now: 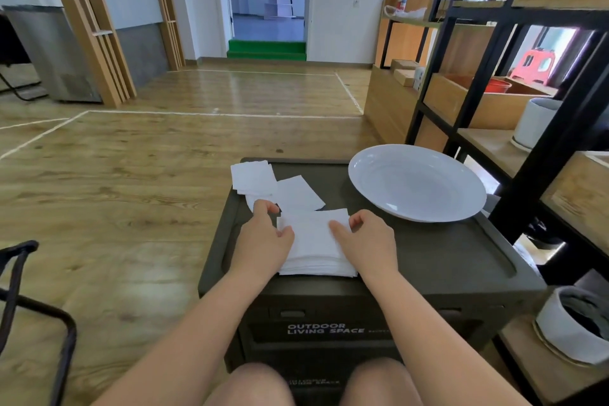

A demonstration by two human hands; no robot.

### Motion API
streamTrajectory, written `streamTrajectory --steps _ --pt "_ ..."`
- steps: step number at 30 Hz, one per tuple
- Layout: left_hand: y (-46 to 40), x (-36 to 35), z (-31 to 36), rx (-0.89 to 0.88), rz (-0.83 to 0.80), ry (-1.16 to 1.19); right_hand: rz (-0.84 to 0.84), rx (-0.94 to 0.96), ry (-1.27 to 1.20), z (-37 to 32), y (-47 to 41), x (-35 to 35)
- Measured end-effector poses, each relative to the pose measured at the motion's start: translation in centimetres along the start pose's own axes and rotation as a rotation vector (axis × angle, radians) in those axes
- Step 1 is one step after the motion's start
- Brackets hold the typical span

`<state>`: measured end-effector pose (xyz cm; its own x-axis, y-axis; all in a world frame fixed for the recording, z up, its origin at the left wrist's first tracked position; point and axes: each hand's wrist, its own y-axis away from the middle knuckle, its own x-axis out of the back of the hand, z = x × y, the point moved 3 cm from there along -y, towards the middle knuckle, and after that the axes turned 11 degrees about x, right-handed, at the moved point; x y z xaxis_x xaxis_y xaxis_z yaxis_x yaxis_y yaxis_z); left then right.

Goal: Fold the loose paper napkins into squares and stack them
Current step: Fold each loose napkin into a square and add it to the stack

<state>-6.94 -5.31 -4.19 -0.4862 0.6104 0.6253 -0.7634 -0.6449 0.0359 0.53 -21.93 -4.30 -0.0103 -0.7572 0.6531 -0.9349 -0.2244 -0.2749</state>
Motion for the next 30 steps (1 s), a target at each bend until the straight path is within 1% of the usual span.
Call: streamTrajectory --steps 3,5,6,9,11,12,14,16,18,20,22,24,25,27,30 --pt "-1.1 0.2 -0.5 0.13 -0.152 0.048 0.025 -0.003 -0.043 0.1 0.3 -0.3" --pt "-2.0 0.8 0.0 0.142 -0.195 -0.002 0.05 -0.002 -0.072 0.1 0.5 -0.4" --pt "-2.7 1.2 0.7 0.09 -0.165 -0.067 0.056 -0.001 -0.077 0.2 0.6 -0.4" --pt "-4.3 1.3 4.8 -0.157 -0.009 -0.216 0.057 0.013 -0.072 0.2 0.5 -0.5" --pt "-5.1 0.0 7.5 -0.246 0.002 -0.332 0.056 0.018 -0.072 0.3 0.5 -0.6" --pt "-5.3 -1.0 8.5 -0.258 -0.023 -0.436 0.055 0.019 -0.072 0.3 0.5 -0.6" --pt "-5.6 -3.2 9.5 -0.217 -0.112 -0.654 0.053 0.024 -0.078 0.4 0.5 -0.6" --pt "-5.9 -4.7 9.6 -0.152 -0.17 -0.763 0.053 0.025 -0.087 0.4 0.4 -0.6" --pt "-6.3 -5.4 9.6 -0.141 -0.119 -0.799 0.053 0.029 -0.091 0.4 0.4 -0.7" --pt "-6.2 -5.8 9.9 -0.187 -0.038 -0.846 0.057 0.038 -0.095 0.5 0.3 -0.7" --pt "-5.7 -6.0 9.9 -0.231 -0.013 -0.869 0.055 0.05 -0.098 0.6 0.3 -0.7" --pt "-5.6 -5.5 9.9 -0.245 -0.004 -0.79 0.059 0.046 -0.126 0.6 0.4 -0.6" --pt "-5.6 -4.8 9.9 -0.255 0.008 -0.698 0.072 0.027 -0.164 0.8 0.3 -0.4" --pt "-5.4 -2.9 10.2 -0.29 0.005 -0.453 0.113 -0.043 -0.279 1.2 0.2 0.1" --pt "-3.6 0.6 10.9 -0.361 -0.106 -0.08 0.141 -0.126 -0.45 1.5 -0.3 1.1"
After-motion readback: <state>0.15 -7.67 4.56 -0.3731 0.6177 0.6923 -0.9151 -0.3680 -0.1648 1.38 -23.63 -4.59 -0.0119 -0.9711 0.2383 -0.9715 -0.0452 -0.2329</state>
